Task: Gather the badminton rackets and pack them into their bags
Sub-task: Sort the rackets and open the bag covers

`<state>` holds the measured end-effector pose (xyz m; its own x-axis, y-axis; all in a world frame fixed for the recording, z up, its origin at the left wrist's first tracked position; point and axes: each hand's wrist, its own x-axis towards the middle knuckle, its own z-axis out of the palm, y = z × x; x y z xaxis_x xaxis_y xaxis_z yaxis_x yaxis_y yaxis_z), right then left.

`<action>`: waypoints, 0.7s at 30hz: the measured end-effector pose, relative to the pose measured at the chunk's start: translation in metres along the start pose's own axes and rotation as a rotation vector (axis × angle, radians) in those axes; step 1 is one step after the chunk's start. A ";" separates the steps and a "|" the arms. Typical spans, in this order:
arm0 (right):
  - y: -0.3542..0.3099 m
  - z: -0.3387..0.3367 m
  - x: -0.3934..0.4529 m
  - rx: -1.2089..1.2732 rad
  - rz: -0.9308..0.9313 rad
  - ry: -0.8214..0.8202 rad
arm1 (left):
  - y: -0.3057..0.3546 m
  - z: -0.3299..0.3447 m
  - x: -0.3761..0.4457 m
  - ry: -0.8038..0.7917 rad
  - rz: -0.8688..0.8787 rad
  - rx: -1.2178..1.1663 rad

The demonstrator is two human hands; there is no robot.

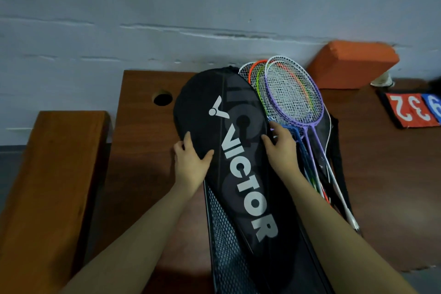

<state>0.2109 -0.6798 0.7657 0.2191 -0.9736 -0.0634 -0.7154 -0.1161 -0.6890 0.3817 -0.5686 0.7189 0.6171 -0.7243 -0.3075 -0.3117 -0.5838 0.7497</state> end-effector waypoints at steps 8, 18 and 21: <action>-0.015 0.003 -0.012 0.054 -0.180 -0.055 | -0.012 0.002 -0.005 0.050 -0.039 0.045; -0.052 -0.002 -0.029 0.330 -0.264 -0.148 | 0.041 -0.040 -0.005 0.167 0.357 0.110; -0.063 -0.010 -0.032 0.442 -0.253 -0.217 | 0.079 -0.055 0.002 0.101 0.411 -0.163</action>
<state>0.2426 -0.6432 0.8186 0.5130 -0.8579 0.0286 -0.2859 -0.2022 -0.9367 0.3981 -0.5957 0.8102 0.5357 -0.8398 0.0879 -0.4328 -0.1836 0.8826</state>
